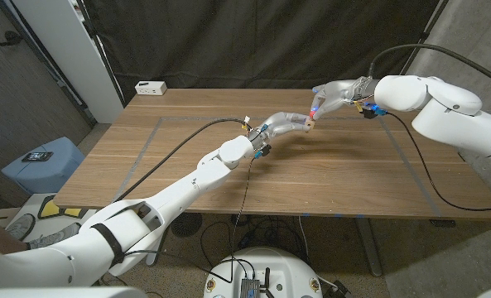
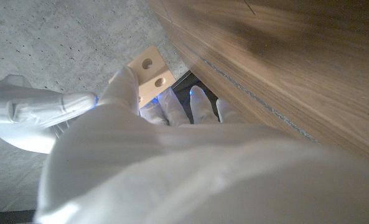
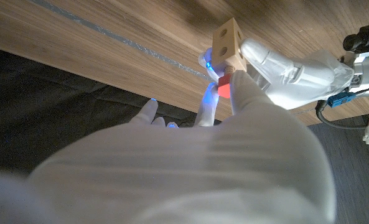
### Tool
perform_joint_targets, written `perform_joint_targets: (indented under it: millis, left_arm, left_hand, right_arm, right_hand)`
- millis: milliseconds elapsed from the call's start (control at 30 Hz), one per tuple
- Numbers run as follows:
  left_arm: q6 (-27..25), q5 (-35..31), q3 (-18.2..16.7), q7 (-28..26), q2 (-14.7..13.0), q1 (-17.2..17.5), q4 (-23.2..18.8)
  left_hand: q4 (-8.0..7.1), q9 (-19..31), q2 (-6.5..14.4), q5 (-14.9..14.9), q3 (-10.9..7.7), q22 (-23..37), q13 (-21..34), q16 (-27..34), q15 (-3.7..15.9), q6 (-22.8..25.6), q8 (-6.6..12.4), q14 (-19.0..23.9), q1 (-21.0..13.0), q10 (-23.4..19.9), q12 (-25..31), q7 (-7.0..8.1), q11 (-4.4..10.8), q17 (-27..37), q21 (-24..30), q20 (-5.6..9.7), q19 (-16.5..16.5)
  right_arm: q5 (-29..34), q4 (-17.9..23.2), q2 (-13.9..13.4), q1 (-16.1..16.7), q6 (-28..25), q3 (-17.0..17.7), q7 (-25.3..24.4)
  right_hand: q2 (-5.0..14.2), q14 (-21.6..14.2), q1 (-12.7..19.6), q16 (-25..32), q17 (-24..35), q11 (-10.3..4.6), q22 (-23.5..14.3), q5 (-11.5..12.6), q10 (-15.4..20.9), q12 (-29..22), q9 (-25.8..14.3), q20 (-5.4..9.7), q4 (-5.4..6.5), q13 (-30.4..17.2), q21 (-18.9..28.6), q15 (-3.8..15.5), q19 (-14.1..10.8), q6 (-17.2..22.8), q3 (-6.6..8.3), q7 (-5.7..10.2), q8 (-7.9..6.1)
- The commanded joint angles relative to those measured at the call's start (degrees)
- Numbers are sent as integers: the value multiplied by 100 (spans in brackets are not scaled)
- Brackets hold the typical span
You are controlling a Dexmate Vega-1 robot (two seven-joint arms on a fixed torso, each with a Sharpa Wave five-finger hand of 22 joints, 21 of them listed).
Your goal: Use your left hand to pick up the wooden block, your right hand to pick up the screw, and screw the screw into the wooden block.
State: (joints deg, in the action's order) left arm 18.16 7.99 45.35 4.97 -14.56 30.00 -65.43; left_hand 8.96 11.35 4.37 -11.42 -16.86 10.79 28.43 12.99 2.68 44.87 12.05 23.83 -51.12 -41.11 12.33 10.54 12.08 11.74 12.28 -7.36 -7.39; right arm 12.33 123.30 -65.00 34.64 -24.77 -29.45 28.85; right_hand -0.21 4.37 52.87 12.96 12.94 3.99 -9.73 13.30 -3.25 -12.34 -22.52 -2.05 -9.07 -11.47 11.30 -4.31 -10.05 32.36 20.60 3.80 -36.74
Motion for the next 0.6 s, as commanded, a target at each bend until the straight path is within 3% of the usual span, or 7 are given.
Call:
perform_joint_targets:
  millis: [33, 600]
  left_arm:
    - [8, 15, 4, 23, 3, -6, 22]
    - [23, 24, 13, 50, 15, -14, 52]
  left_hand:
    - [-28, 8, 68, -33, -10, 8, 16, 35, 345, 31, 24, 28, -16, -20, 10, 14, 30, 7, 6, 2, -33]
    - [-29, 8, 68, -33, -7, 8, 15, 37, 341, 25, 21, 34, -18, -22, 11, 14, 28, 7, 7, -3, -38]
  right_arm:
    - [35, -36, 45, 29, -26, -31, -87]
    - [187, 33, 38, 49, -152, -73, -130]
  right_hand:
    - [-23, -59, 38, 33, 9, 24, -17, -33, 68, -31, -55, -12, -10, -9, 34, -13, -62, 46, 40, 7, -69]
    - [-91, -175, -134, 59, 21, 44, -19, -115, 346, -72, -231, -1, 53, -6, 44, -5, -170, 278, -21, 5, -360]
